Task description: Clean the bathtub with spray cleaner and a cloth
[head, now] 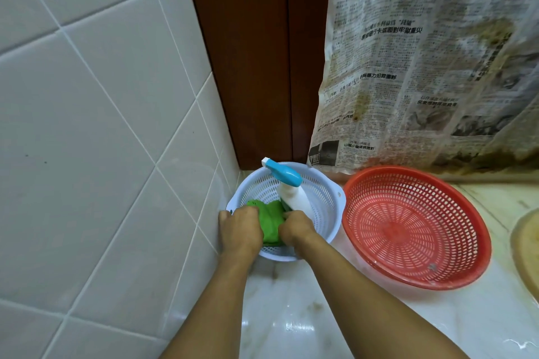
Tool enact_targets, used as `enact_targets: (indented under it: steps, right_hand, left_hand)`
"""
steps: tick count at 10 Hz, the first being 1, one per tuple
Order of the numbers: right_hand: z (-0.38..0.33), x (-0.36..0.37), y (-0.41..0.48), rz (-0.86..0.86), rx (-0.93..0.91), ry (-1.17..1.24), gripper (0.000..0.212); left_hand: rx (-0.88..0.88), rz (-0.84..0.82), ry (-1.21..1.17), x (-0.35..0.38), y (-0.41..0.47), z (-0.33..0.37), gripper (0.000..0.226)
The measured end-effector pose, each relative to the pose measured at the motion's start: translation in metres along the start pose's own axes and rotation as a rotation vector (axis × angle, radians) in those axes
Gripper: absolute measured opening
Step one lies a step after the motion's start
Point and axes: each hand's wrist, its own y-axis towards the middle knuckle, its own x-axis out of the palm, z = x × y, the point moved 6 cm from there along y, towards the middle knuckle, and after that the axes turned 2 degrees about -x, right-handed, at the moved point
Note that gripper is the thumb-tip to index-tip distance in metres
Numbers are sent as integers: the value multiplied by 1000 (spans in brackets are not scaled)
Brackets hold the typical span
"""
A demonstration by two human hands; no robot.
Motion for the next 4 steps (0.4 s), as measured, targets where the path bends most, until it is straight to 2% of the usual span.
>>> enact_targets:
  steps: [2,4]
  right_hand:
    - [-6,-12,-1,-34,-39,-82,28]
    - [-2,-33,-17,-23,-106,-103,33]
  left_hand:
    - [-26,-37,-32,-4,-3,2,37]
    - [-65,-20,-204,-17,-11,-2,48]
